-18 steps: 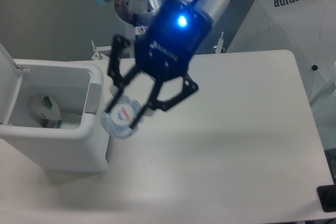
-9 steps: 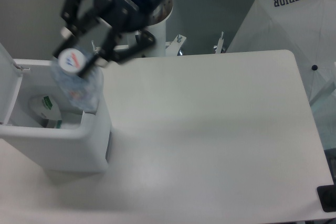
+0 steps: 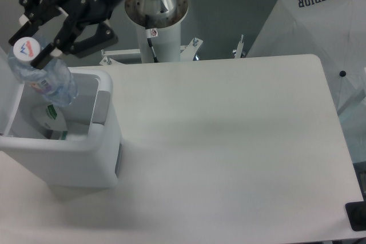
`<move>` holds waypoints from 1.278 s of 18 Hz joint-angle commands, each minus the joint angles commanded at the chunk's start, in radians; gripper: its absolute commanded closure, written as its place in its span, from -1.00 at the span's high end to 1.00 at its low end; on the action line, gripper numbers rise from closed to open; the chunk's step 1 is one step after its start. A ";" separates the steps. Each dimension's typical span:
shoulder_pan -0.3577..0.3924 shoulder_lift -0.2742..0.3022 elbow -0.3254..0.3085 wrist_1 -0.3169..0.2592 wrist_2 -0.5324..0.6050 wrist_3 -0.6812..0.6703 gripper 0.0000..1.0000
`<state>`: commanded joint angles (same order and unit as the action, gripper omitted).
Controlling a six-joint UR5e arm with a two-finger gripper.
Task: Place the trash in the trash can
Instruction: 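Lower the bottle into the bin and open the gripper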
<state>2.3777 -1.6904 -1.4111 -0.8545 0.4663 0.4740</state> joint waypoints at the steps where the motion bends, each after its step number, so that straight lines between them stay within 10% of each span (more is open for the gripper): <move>1: -0.003 -0.006 -0.011 0.005 0.002 0.005 -0.92; 15: -0.032 -0.011 -0.158 0.008 0.011 0.149 -0.73; 23: -0.026 0.005 -0.221 0.008 0.011 0.224 0.32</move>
<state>2.3516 -1.6859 -1.6321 -0.8468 0.4771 0.6980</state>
